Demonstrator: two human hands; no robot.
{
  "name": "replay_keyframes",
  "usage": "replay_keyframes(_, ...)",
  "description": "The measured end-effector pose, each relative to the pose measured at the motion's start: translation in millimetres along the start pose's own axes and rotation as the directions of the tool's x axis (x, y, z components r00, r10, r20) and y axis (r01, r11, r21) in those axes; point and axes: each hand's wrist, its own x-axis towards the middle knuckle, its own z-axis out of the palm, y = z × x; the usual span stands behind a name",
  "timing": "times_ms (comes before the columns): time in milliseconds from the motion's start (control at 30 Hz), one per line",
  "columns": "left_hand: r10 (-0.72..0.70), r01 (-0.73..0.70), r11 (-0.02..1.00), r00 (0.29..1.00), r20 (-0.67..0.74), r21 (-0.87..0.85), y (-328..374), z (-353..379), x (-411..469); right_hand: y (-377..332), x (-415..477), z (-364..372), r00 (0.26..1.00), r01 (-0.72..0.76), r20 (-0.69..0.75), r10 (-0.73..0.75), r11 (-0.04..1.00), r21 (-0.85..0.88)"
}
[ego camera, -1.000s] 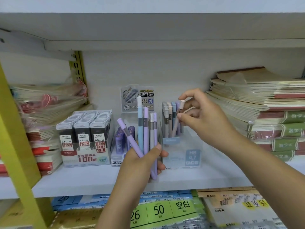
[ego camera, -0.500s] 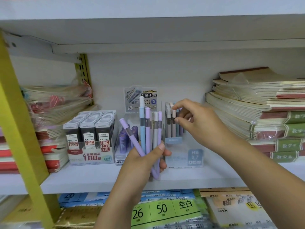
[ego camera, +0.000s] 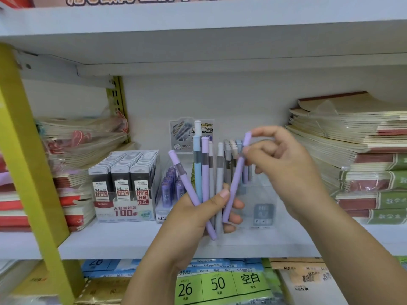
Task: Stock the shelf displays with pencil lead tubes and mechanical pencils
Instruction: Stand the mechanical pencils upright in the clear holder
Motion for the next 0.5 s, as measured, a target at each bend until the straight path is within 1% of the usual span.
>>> replay_keyframes(100,-0.009,0.013,0.997,0.999,-0.047,0.074,-1,-5,0,-5,12,-15,0.972,0.116,-0.216,-0.091,0.988,0.106)
replay_keyframes(167,-0.009,0.019,0.987,0.998,-0.064,0.158,-2,-7,0,-6,16,-26,0.943,0.204,-0.281,-0.179,0.977,0.060)
replay_keyframes(200,-0.010,0.023,0.983,0.997,-0.070,0.183,-2,-8,0,-5,16,-29,0.935,0.229,-0.279,-0.220,0.973,0.001)
replay_keyframes(267,-0.007,0.023,0.981,0.996,-0.085,0.192,-2,-8,0,-1,17,-32,0.939,0.235,-0.223,-0.262,0.962,-0.141)
replay_keyframes(367,0.003,0.019,0.981,0.993,-0.115,0.192,-3,-8,1,12,18,-30,0.964,0.207,-0.098,-0.248,0.927,-0.312)
replay_keyframes(500,0.026,-0.009,0.992,0.991,-0.132,0.129,-4,-9,2,28,18,-26,0.973,0.207,0.000,-0.232,0.869,-0.449)
